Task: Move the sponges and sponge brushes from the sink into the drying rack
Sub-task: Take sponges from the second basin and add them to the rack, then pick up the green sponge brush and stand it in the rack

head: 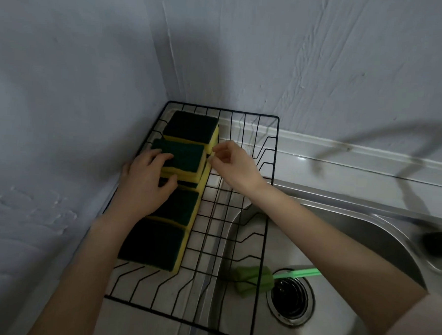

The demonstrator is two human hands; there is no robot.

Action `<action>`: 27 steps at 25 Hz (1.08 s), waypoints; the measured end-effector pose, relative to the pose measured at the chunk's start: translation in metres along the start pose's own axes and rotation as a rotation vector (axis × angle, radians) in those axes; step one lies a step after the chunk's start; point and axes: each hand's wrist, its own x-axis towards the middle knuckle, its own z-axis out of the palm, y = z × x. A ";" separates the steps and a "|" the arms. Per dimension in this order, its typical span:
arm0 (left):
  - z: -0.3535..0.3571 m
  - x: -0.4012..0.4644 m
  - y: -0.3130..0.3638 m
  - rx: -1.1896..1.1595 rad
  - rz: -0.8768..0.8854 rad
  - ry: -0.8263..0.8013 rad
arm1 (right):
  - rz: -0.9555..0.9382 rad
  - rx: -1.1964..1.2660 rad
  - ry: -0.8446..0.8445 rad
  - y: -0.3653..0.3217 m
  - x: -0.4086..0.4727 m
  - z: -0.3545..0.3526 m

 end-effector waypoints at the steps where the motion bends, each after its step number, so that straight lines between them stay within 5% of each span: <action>1: -0.004 -0.003 0.006 -0.011 0.014 0.015 | -0.027 0.012 0.033 -0.001 -0.007 -0.007; 8: -0.008 -0.034 0.094 -0.125 0.246 0.048 | 0.042 0.053 0.302 0.018 -0.065 -0.074; 16: 0.032 -0.073 0.182 -0.143 0.370 -0.160 | 0.306 0.047 0.297 0.095 -0.133 -0.113; 23: 0.126 -0.112 0.195 -0.091 0.270 -0.441 | 0.539 0.098 0.207 0.172 -0.159 -0.092; 27: 0.172 -0.115 0.166 0.024 0.136 -0.555 | 0.796 0.388 0.169 0.197 -0.163 -0.069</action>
